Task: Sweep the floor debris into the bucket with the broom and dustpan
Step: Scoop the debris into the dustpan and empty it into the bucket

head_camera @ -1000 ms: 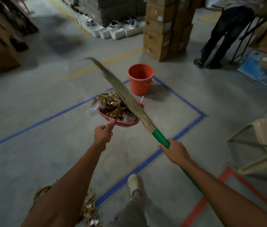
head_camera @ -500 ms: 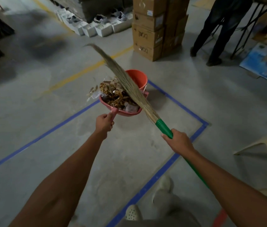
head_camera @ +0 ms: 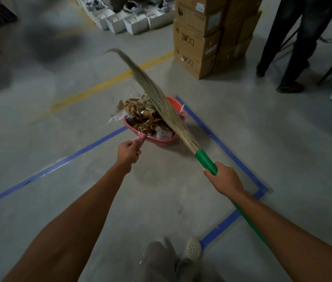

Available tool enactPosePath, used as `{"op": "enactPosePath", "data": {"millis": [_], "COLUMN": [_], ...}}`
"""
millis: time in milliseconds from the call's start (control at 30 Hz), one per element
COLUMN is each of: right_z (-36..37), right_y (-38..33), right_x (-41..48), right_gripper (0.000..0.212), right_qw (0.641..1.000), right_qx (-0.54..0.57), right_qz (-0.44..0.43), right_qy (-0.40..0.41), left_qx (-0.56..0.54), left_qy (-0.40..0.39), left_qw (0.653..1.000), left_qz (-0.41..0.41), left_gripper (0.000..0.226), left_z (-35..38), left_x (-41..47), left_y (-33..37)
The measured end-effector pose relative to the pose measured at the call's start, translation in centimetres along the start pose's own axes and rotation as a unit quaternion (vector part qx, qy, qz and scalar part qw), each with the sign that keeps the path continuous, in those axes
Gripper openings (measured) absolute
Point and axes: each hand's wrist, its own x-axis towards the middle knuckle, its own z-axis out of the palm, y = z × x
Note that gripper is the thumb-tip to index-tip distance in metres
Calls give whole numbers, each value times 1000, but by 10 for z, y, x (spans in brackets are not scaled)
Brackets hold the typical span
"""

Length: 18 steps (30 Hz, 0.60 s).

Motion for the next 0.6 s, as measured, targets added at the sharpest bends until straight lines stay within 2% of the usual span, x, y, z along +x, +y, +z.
{"op": "enactPosePath", "data": {"millis": [367,600], "right_z": [22,54], "right_y": [-12,0], "right_x": [239,352], "right_gripper": [44,48], "right_qw": [999,998], "right_qx": [-20,-23], "right_qz": [10,1], "right_qy": [-34,-53], "left_qx": [22,17], "left_qy": [11,27], "left_qw": [999,998], "left_qz": [-29,-47], "left_gripper": [29,35], "left_z": [80,121], "left_x": [212,320], "left_y": [27,16]}}
